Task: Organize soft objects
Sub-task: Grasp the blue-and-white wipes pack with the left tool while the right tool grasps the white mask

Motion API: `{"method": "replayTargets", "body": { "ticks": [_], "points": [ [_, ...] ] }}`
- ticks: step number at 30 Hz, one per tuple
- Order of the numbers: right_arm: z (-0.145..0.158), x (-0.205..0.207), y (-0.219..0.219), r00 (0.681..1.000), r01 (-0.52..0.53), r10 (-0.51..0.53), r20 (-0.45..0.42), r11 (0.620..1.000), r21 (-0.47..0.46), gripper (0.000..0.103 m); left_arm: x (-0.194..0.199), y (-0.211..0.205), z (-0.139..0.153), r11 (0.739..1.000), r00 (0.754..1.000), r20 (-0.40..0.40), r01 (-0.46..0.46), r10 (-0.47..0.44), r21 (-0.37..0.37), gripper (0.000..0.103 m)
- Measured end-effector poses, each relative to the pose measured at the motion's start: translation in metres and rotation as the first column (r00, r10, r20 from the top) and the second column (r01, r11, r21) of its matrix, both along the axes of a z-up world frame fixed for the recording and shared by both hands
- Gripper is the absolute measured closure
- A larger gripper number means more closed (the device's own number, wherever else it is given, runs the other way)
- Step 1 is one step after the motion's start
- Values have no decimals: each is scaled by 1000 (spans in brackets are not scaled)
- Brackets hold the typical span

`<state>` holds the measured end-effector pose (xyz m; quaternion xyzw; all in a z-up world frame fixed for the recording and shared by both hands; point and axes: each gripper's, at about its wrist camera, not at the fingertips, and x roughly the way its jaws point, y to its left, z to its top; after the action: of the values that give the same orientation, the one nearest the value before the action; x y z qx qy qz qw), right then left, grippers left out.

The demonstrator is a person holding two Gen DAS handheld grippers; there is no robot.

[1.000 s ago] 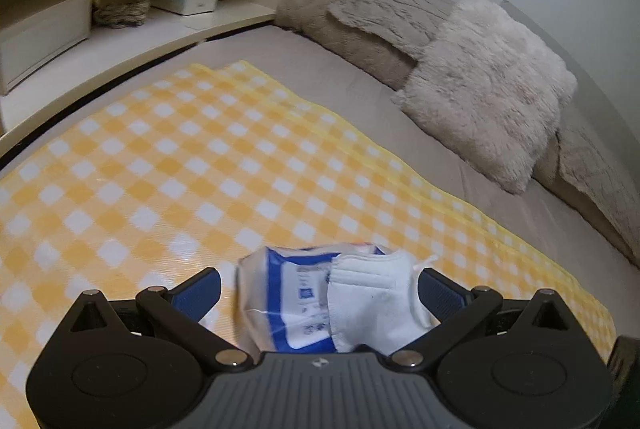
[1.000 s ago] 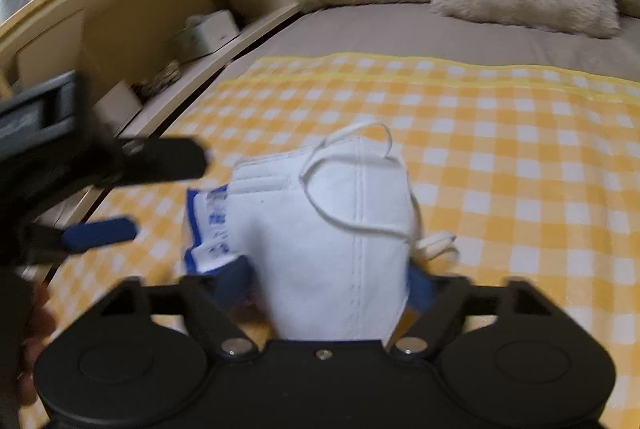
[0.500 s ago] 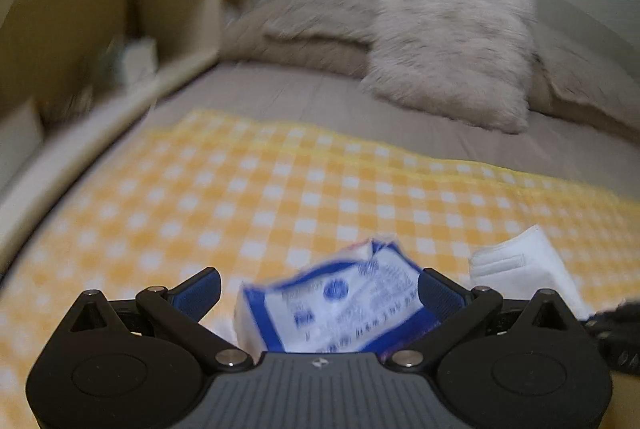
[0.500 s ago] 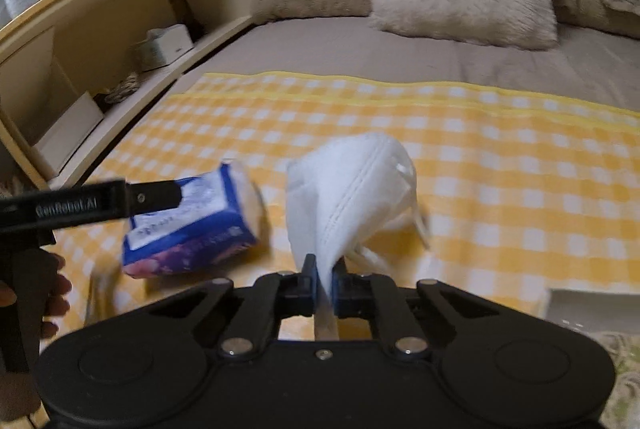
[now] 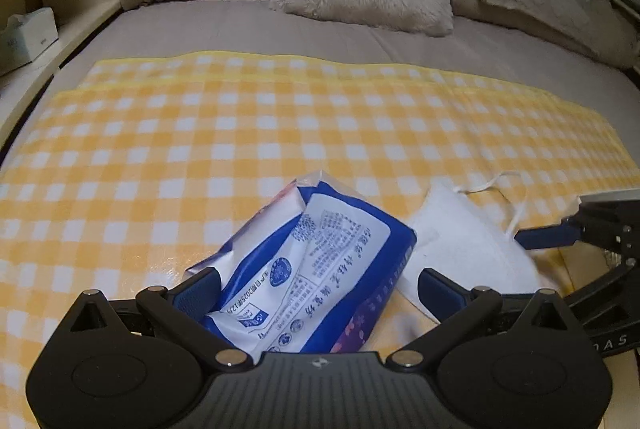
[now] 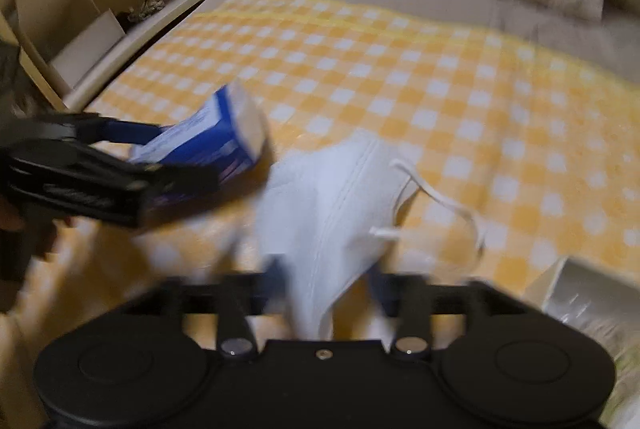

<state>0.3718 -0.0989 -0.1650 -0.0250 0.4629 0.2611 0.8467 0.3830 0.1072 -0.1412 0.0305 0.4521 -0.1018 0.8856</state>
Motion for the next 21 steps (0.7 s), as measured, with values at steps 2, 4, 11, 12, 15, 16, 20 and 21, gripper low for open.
{"method": "replayTargets", "body": {
  "ticks": [2,4,11,12,15,16,20,21],
  "points": [
    [0,0,2,1000,3,-3,31,1000,-15,21,-1,-2,0,999,1000,26,6,-7,42,0],
    [2,2,0,999,22,-21,45,1000,-19,17,-1,-10,-1,994,998,61,20,-27,112,0],
    [9,-3,15,983,-34,47,175,996,-78,12,0,-8,-2,984,991,108,59,-78,166,0],
    [8,-3,17,983,-45,58,174,996,-77,12,1,-5,-2,986,992,101,52,-68,157,0],
    [2,-2,21,988,-86,94,123,994,-71,13,2,5,-6,994,999,-35,29,-25,101,0],
    [-1,-2,22,989,-88,96,110,993,-72,15,2,4,-5,994,998,-58,40,-35,103,0],
    [-10,1,20,995,-77,80,62,996,-54,25,-2,0,0,990,989,-119,96,-84,103,0],
    [-10,1,21,994,-79,83,65,995,-60,25,-2,-2,1,988,989,-114,109,-96,109,0]
  ]
}}
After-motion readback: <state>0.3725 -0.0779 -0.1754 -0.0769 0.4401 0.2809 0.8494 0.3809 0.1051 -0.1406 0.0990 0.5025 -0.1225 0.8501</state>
